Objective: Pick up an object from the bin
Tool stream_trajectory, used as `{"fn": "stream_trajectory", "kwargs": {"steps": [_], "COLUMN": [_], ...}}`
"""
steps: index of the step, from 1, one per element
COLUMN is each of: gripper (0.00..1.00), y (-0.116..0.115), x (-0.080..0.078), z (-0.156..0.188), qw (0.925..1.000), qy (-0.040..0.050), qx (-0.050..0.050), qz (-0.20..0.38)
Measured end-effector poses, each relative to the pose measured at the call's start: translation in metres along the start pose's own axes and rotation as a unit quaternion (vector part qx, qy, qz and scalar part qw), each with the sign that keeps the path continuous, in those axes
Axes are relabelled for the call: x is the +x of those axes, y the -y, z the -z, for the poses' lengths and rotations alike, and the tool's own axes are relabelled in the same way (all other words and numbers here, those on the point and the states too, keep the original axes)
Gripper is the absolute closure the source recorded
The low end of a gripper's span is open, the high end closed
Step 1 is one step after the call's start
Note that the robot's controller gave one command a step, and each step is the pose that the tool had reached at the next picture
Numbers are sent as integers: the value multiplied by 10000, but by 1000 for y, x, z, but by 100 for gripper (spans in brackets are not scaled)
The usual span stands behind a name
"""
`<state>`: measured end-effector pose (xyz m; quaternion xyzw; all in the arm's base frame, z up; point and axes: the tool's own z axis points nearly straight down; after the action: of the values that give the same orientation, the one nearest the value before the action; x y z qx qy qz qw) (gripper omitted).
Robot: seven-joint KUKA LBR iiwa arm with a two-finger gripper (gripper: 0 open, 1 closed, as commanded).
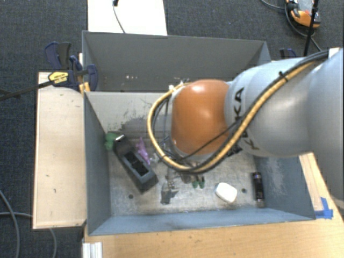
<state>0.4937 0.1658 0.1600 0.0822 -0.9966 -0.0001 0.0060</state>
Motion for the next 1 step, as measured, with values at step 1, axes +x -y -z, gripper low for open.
{"fn": "stream_trajectory", "kwargs": {"steps": [1], "gripper": [0], "y": [0], "x": [-5], "z": [3], "qw": [9998], "qy": [158], "qx": [-10], "qz": [-78]}}
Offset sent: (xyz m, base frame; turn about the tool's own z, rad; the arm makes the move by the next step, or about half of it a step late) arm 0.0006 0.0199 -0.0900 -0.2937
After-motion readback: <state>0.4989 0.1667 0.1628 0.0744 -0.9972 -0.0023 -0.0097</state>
